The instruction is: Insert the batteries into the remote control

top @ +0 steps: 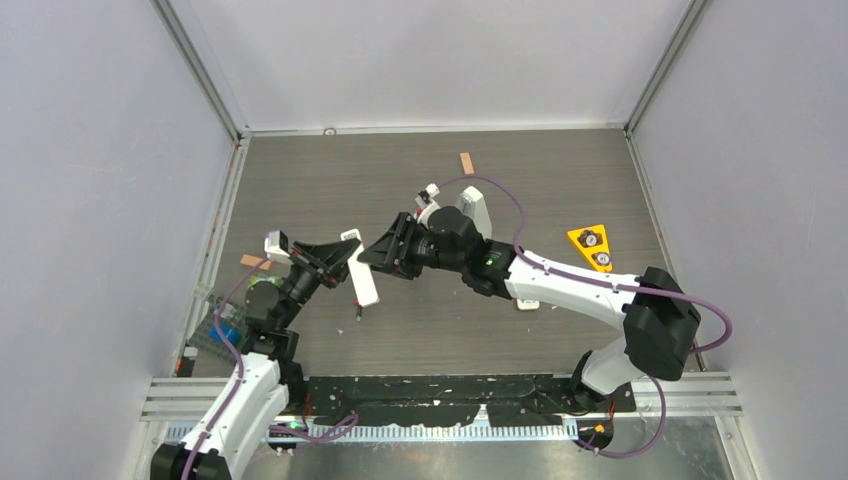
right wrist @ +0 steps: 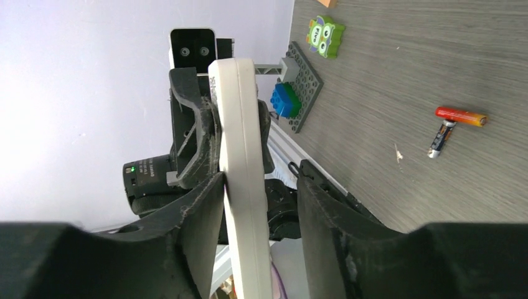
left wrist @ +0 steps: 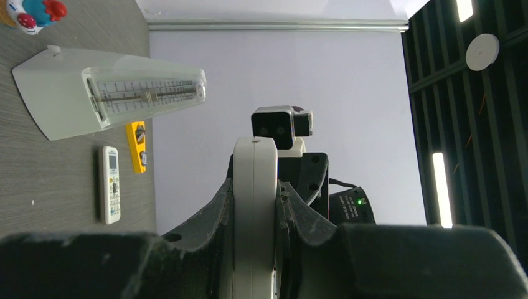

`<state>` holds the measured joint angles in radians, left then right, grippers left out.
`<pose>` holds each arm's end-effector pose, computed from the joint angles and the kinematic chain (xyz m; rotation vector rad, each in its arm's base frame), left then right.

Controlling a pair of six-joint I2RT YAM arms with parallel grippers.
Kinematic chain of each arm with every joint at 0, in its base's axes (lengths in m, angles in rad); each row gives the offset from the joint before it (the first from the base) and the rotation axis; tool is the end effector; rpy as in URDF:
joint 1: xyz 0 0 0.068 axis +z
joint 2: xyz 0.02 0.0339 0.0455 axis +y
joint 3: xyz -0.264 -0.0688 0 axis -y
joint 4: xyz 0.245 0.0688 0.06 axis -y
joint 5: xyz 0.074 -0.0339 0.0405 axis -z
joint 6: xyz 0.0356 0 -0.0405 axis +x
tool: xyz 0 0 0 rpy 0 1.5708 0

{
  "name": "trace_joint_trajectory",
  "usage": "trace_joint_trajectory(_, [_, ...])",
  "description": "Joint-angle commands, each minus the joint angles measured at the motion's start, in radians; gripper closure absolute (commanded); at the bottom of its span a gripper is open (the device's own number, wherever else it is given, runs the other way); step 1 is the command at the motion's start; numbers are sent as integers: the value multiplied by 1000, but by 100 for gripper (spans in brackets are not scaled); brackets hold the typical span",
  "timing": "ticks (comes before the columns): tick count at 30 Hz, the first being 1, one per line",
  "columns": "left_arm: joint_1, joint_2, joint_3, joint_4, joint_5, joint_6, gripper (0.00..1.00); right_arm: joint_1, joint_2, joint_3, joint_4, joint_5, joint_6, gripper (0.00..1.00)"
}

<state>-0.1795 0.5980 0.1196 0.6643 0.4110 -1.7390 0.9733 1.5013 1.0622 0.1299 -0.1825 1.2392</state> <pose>0.1468 -0.0411 0.2223 -0.8589 1.4541 -1.8128 0.1931 0.2953 0.2938 0.1493 2.2513 1.5622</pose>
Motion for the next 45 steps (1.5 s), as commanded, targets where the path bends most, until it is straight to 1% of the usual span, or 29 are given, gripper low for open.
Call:
trace_joint_trajectory(1, [-8, 12, 73, 61, 39, -16, 100, -12, -13, 20, -14, 62, -88, 45])
trace_joint_trajectory(4, [-8, 35, 89, 33, 36, -10, 100, -10, -39, 15, -16, 55, -141, 31])
trace_joint_trajectory(7, [-8, 53, 95, 3, 37, -2, 100, -9, -90, 9, -24, 63, -221, 21])
trace_joint_trajectory(8, [-8, 58, 94, -6, 37, 1, 100, -11, -102, 8, -27, 70, -238, 14])
trace_joint_trajectory(10, [-8, 60, 100, -47, 41, 14, 100, -11, -142, 8, -57, 87, -292, 8])
trace_joint_trajectory(12, [-8, 56, 111, -103, 46, 40, 100, -10, -185, 13, -89, 106, -356, 6])
trace_joint_trajectory(14, [-8, 54, 123, -154, 50, 61, 100, -10, -227, 18, -116, 105, -439, 6])
trace_joint_trajectory(15, [-7, 55, 130, -177, 56, 73, 100, -10, -254, 26, -143, 100, -522, 7])
trace_joint_trajectory(16, [-8, 62, 143, -199, 68, 86, 100, -10, -265, 31, -161, 69, -571, 8])
trace_joint_trajectory(18, [-8, 79, 165, -225, 102, 113, 100, -7, -293, 57, -229, -7, -808, 10])
trace_joint_trajectory(19, [-8, 93, 178, -239, 119, 126, 100, -5, -309, 77, -295, -27, -860, 10])
trace_joint_trajectory(20, [-8, 103, 189, -250, 129, 137, 100, -3, -314, 86, -331, -80, -948, 10])
trace_joint_trajectory(22, [-8, 125, 209, -252, 154, 154, 100, 8, -311, 126, -448, -135, -1048, 10])
trace_joint_trajectory(23, [-8, 135, 215, -250, 161, 162, 100, 25, -294, 160, -528, -146, -1074, 10])
trace_joint_trajectory(24, [-8, 146, 223, -245, 169, 169, 100, 38, -272, 175, -563, -141, -1110, 10])
trace_joint_trajectory(25, [-8, 152, 231, -245, 175, 179, 100, 70, -262, 201, -616, -133, -1124, 9])
trace_joint_trajectory(27, [-8, 161, 245, -257, 179, 201, 100, 122, -225, 236, -663, -86, -1146, 9])
trace_joint_trajectory(31, [-8, 169, 254, -265, 178, 222, 100, 185, -152, 290, -704, -29, -1138, 10])
trace_joint_trajectory(36, [-8, 165, 258, -280, 175, 239, 100, 211, -74, 357, -751, 38, -1113, 10])
trace_joint_trajectory(40, [-8, 158, 257, -284, 176, 243, 100, 214, -44, 376, -750, 68, -1096, 11])
trace_joint_trajectory(45, [-8, 152, 252, -287, 175, 244, 100, 215, -15, 389, -731, 94, -1074, 17])
